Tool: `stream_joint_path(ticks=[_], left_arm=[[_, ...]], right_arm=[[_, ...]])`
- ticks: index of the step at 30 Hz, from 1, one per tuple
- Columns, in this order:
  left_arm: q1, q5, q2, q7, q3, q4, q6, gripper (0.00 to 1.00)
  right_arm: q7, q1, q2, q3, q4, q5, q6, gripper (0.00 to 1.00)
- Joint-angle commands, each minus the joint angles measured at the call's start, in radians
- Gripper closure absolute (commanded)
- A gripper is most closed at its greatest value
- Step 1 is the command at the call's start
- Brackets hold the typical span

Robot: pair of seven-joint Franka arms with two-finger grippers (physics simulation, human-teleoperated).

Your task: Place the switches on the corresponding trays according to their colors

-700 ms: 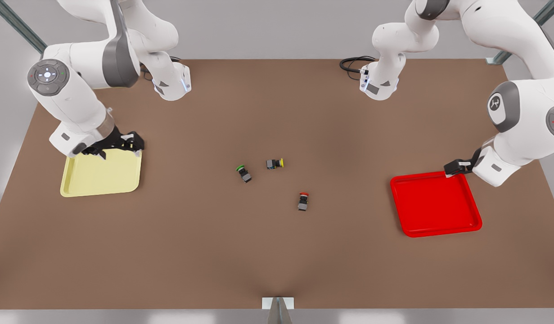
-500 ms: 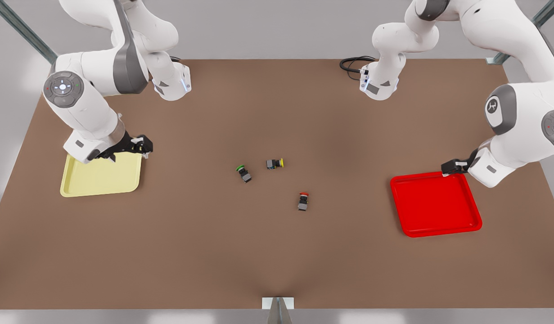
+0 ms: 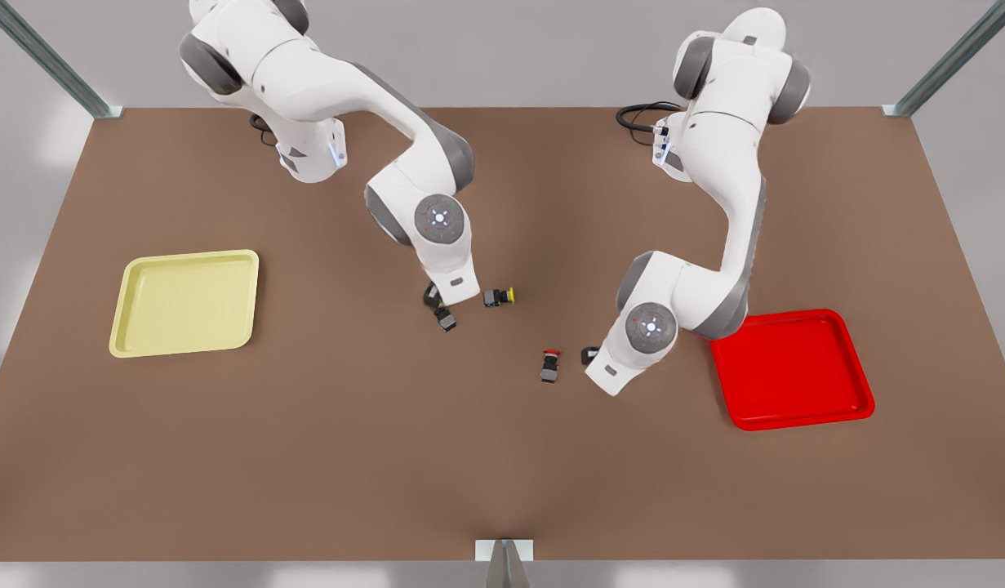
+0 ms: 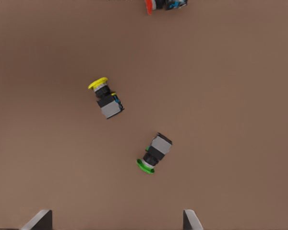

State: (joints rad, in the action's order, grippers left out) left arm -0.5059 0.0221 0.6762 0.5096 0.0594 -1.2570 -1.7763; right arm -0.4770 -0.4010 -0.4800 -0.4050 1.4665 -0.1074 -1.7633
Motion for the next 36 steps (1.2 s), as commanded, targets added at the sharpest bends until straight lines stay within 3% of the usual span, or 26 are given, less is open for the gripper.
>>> stream_joint_path(ticks=[1,11,24,30,36], left_arm=[[-0.008,-0.002,0.005,0.027,0.0,0.008,0.002,0.0],[-0.095,-0.005,0.071,0.288,0.014,0.064,-0.003,0.0],[-0.128,0.19,0.125,0.208,0.002,-0.058,-0.153,0.0],[-0.131,0.058,0.128,-0.022,0.004,-0.061,-0.141,0.0],[-0.135,0.15,0.172,-0.048,0.004,-0.058,-0.133,0.0]], right_arm=[[-0.054,-0.004,-0.014,0.0,0.0,0.0,-0.022,0.0],[-0.149,-0.088,-0.101,0.0,0.003,-0.038,-0.084,0.0],[-0.15,-0.11,-0.154,0.0,0.003,-0.044,-0.128,0.0],[-0.161,-0.116,-0.164,0.0,0.003,-0.048,-0.13,0.0],[-0.192,-0.117,-0.183,0.002,0.014,-0.067,-0.172,0.0]])
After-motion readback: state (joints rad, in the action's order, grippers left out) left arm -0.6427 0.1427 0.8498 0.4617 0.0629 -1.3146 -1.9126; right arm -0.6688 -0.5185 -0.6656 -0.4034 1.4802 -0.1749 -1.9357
